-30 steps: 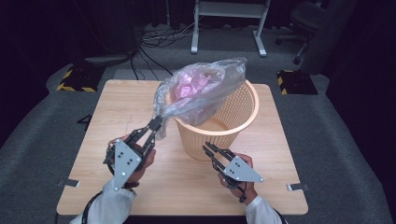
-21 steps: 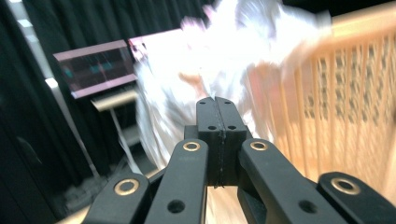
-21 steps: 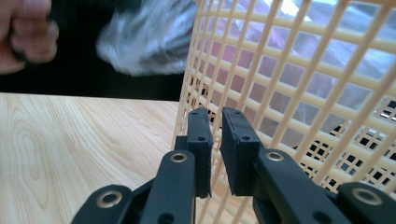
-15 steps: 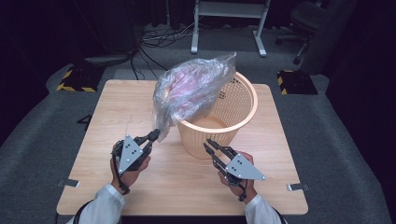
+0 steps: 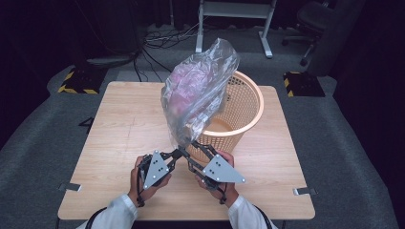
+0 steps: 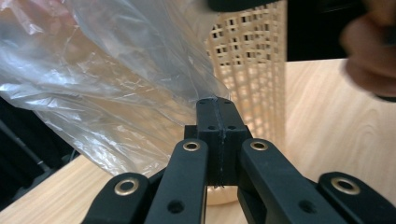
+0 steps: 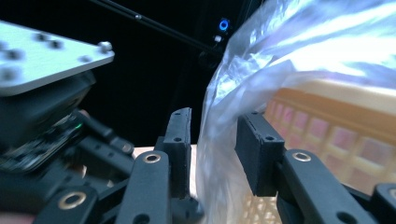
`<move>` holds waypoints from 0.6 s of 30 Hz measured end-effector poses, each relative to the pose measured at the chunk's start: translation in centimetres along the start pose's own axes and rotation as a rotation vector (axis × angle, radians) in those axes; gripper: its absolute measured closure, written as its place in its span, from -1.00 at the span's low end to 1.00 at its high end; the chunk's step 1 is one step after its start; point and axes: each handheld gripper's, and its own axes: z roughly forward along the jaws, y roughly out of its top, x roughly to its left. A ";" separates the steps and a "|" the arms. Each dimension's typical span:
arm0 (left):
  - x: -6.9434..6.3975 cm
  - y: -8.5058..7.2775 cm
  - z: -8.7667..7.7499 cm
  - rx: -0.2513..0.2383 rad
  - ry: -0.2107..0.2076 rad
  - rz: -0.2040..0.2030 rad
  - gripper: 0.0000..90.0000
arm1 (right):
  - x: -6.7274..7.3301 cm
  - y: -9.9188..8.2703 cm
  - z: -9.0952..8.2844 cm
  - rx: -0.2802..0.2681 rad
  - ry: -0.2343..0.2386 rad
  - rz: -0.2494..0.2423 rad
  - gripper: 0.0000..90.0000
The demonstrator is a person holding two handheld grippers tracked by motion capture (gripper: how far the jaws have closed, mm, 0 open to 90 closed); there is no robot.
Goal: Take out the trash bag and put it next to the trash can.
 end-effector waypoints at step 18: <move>-0.2 1.1 -2.8 -0.181 -0.141 0.120 0.01 | -0.3 -1.2 1.7 0.098 0.065 0.028 1.00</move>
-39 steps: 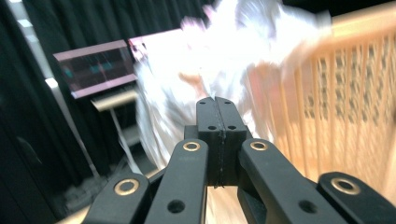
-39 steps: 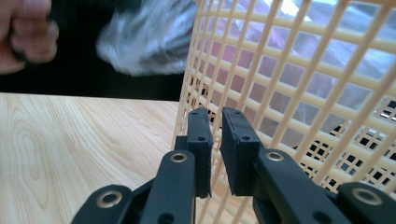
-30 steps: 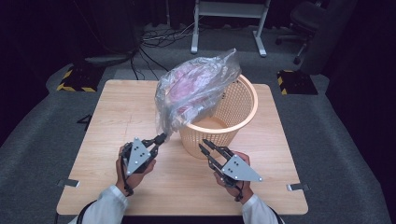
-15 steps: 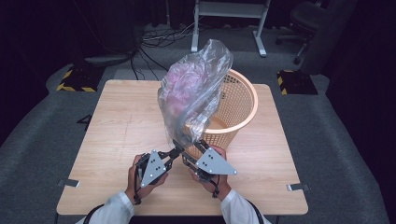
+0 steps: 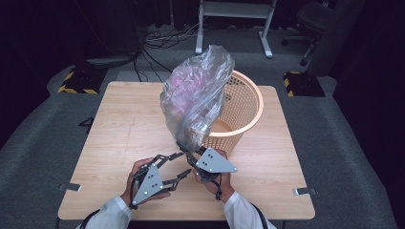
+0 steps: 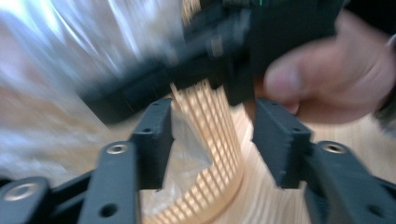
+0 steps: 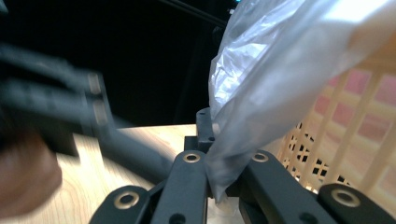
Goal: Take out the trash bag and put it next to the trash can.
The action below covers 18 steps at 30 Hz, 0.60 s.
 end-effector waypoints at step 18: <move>6.8 5.9 1.9 -0.060 0.250 -0.110 -0.37 | 1.2 -1.1 0.6 0.105 0.025 -0.177 1.00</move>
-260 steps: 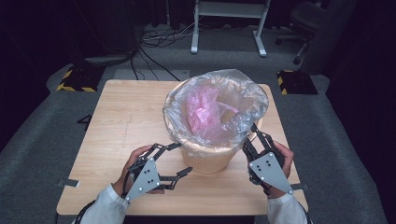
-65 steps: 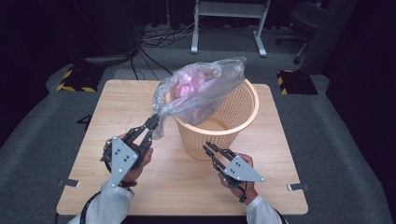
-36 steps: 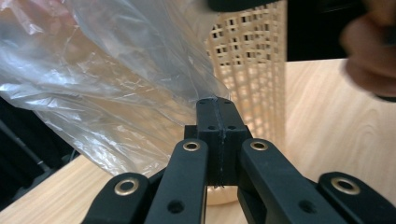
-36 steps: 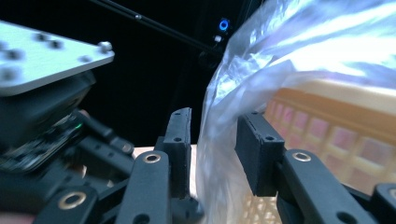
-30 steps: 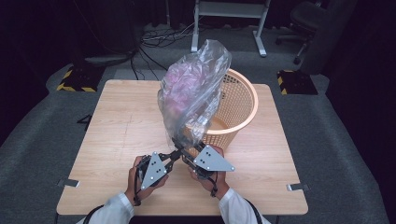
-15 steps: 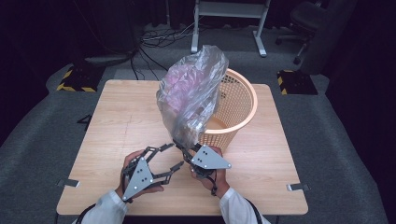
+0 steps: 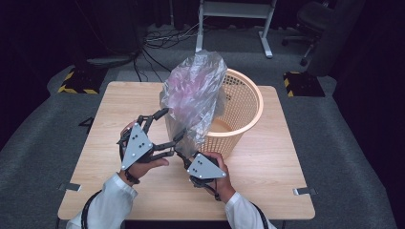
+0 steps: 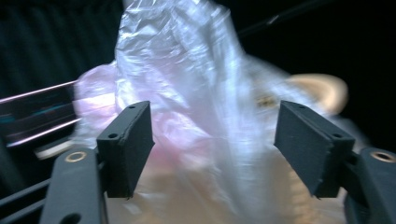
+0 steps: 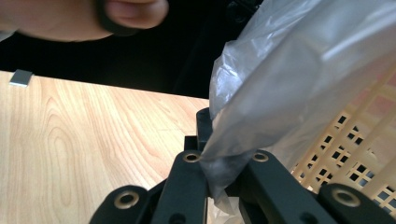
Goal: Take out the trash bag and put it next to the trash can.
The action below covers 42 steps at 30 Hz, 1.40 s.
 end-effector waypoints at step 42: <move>1.1 -2.7 0.6 0.136 -0.172 -0.084 0.67 | 3.0 -1.0 0.4 0.060 0.082 -0.258 1.00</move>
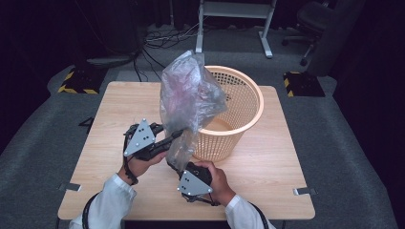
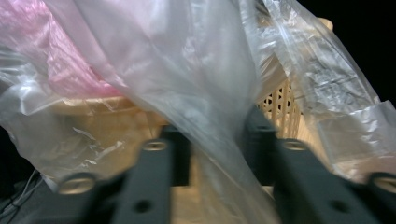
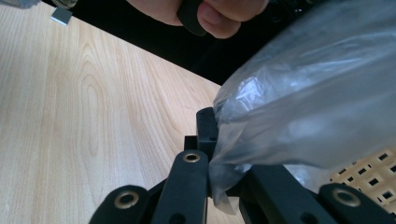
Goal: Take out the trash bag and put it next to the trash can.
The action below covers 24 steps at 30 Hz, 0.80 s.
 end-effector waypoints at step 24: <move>1.0 -0.1 -3.4 -0.293 0.173 0.045 0.98 | -1.3 -0.2 -4.3 -0.198 -0.201 0.168 -0.27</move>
